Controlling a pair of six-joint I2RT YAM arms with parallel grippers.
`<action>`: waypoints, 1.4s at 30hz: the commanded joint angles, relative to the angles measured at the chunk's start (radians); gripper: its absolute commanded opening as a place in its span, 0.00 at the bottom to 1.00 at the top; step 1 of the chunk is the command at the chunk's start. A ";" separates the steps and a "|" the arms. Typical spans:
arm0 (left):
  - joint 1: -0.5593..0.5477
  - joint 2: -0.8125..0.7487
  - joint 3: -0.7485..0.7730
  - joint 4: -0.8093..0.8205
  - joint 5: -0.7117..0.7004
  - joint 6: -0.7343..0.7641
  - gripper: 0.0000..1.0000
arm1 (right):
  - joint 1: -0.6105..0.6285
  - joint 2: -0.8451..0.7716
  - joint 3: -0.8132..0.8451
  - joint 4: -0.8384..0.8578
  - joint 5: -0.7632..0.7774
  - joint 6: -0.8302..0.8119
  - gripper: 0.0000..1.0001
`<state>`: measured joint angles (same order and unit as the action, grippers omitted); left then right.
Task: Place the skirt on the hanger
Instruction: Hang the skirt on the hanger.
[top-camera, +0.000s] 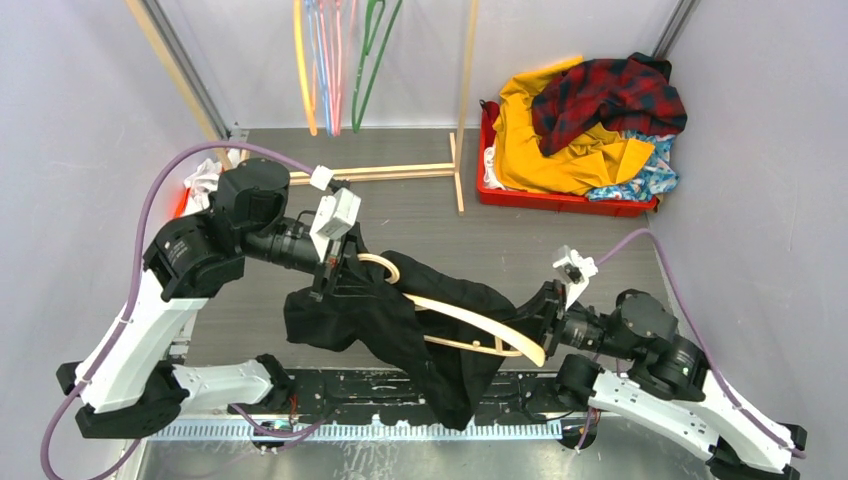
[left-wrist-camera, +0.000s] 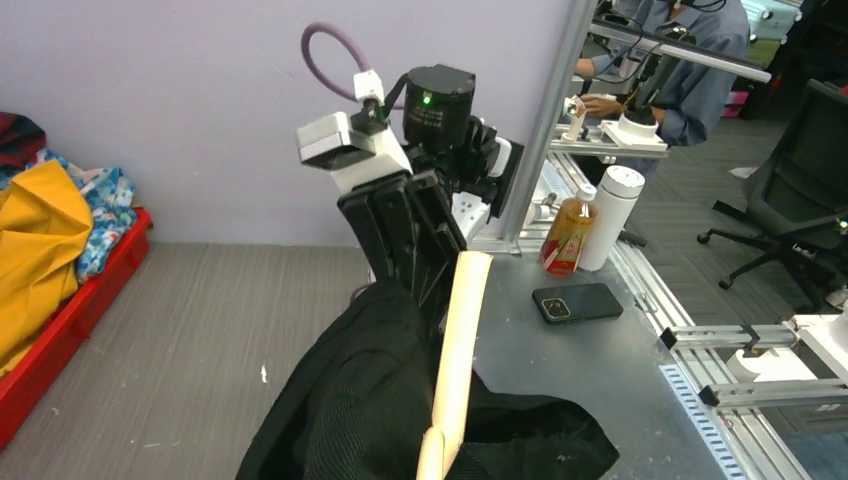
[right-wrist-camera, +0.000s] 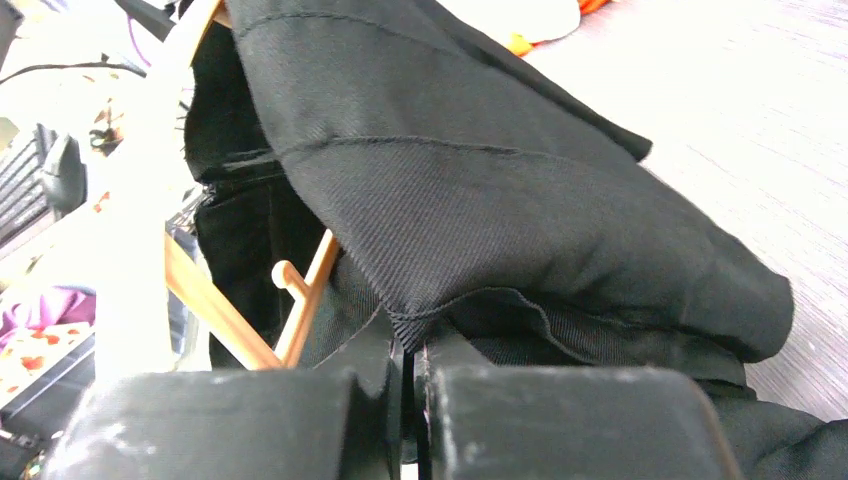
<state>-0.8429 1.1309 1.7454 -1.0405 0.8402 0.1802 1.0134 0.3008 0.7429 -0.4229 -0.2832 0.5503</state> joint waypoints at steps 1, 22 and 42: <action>0.028 -0.049 -0.078 0.203 -0.038 -0.035 0.00 | 0.005 -0.041 0.102 -0.157 0.124 -0.015 0.02; 0.109 -0.091 -0.356 0.480 0.009 -0.177 0.00 | 0.006 -0.042 0.344 -0.503 0.264 -0.035 0.02; 0.108 -0.197 -0.683 0.715 -0.153 -0.322 0.00 | 0.006 0.196 0.371 -0.482 0.280 -0.057 0.01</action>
<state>-0.7471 0.9493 1.0798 -0.4225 0.8310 -0.1318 1.0134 0.3874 1.0843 -0.9970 -0.1543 0.5198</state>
